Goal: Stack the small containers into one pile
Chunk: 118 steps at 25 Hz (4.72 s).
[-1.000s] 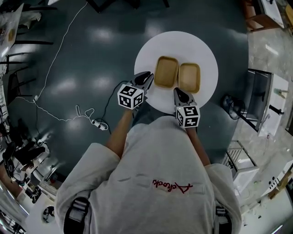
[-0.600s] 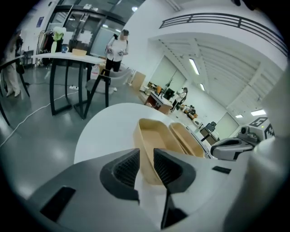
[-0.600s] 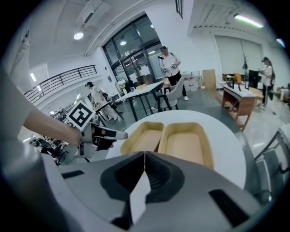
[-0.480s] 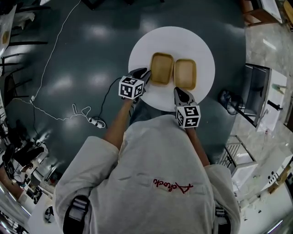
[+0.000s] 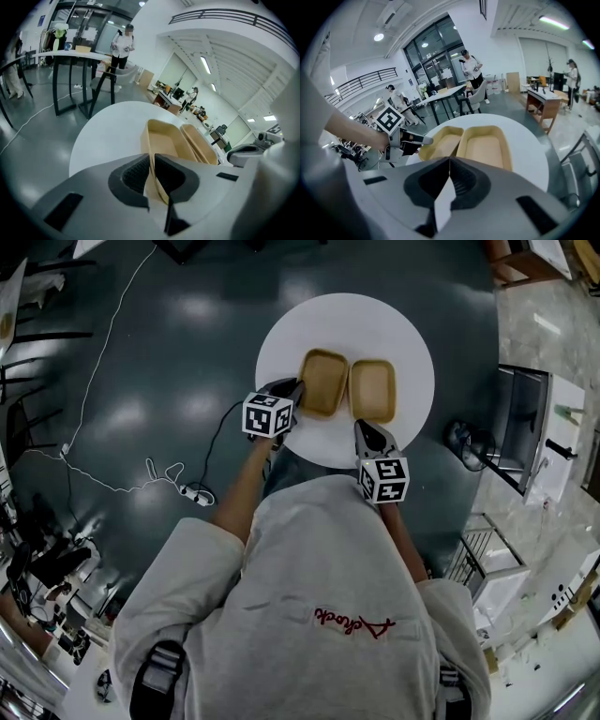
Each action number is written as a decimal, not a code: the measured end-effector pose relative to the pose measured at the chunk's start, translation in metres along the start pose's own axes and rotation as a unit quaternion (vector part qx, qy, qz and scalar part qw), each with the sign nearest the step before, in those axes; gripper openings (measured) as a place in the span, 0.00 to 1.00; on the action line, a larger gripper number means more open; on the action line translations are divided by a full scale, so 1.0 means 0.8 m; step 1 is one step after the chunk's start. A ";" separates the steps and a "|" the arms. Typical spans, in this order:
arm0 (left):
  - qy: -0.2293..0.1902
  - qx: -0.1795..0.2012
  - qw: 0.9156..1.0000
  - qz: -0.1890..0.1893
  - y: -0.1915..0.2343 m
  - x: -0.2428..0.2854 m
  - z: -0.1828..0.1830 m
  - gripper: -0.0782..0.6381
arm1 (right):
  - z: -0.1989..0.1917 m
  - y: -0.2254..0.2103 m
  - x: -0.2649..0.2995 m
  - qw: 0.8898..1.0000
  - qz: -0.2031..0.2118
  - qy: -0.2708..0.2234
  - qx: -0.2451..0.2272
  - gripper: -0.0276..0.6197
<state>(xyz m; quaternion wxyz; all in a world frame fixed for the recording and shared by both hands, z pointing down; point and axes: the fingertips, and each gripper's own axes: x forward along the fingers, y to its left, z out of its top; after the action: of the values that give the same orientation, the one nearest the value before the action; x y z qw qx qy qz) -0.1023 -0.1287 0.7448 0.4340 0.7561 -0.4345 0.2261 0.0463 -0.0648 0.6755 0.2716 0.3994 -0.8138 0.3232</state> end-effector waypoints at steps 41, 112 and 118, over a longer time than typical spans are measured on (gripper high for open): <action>-0.074 -0.081 0.994 -0.007 -0.156 0.022 0.050 0.14 | -0.008 -0.105 -0.079 0.996 -0.062 -0.041 0.044 0.08; -0.070 -0.008 0.992 0.103 -0.115 0.074 0.100 0.18 | 0.028 -0.169 -0.008 0.999 -0.016 -0.015 0.047 0.08; -0.078 0.000 0.992 0.096 -0.126 0.061 0.104 0.15 | 0.037 -0.168 -0.018 0.999 -0.018 -0.027 0.041 0.08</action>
<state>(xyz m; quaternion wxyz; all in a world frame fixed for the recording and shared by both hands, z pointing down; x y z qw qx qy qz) 0.0063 -0.1972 0.6904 0.3749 0.7265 -0.5375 0.2069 0.1596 -0.1436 0.6882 0.2384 0.4330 -0.8000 0.3401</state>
